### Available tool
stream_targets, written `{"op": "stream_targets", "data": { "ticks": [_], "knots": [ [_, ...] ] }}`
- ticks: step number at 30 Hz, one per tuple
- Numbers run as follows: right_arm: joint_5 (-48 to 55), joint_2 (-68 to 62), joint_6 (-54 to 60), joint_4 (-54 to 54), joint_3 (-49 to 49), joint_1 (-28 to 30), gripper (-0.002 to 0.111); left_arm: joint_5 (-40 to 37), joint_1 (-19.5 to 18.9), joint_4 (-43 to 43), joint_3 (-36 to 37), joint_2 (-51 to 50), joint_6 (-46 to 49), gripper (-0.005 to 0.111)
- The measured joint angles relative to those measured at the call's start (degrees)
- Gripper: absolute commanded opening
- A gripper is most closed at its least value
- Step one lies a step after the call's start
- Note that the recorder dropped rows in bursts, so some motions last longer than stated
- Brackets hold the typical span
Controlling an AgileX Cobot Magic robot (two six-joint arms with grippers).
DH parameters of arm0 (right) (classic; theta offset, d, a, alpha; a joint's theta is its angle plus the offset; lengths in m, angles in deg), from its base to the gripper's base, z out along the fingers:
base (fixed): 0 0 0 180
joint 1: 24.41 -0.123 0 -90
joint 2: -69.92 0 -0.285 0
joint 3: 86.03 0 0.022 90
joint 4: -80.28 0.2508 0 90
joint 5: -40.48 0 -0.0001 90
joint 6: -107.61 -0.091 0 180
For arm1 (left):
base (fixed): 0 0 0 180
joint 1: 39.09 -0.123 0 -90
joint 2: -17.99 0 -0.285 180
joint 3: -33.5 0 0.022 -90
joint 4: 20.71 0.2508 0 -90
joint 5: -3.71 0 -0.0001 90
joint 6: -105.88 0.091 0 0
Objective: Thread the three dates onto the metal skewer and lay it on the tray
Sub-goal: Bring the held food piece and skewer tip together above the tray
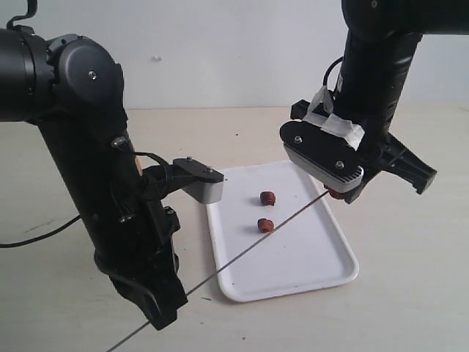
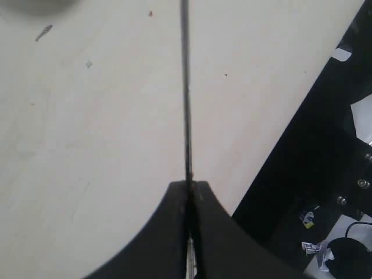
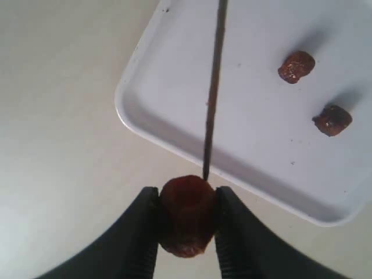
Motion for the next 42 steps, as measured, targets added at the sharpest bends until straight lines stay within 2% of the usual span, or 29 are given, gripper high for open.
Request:
{"op": "stream_targets", "data": {
  "ticks": [8,35,42],
  "knots": [
    [0.08,-0.64,-1.29,-3.33,0.00,-2.99,0.032,0.00,0.00,-0.52,0.00,-1.29,0.00,0.000],
    [0.08,-1.14,-3.92,-1.02,0.00,-3.27,0.032,-0.35,0.00,-0.60,-3.36,-1.38,-0.14,0.000],
    [-0.47,-1.14,-5.65,-3.93,0.00,-7.33,0.032,-0.61,0.00,-0.60,-3.76,-2.34,-0.34,0.000]
  ]
}}
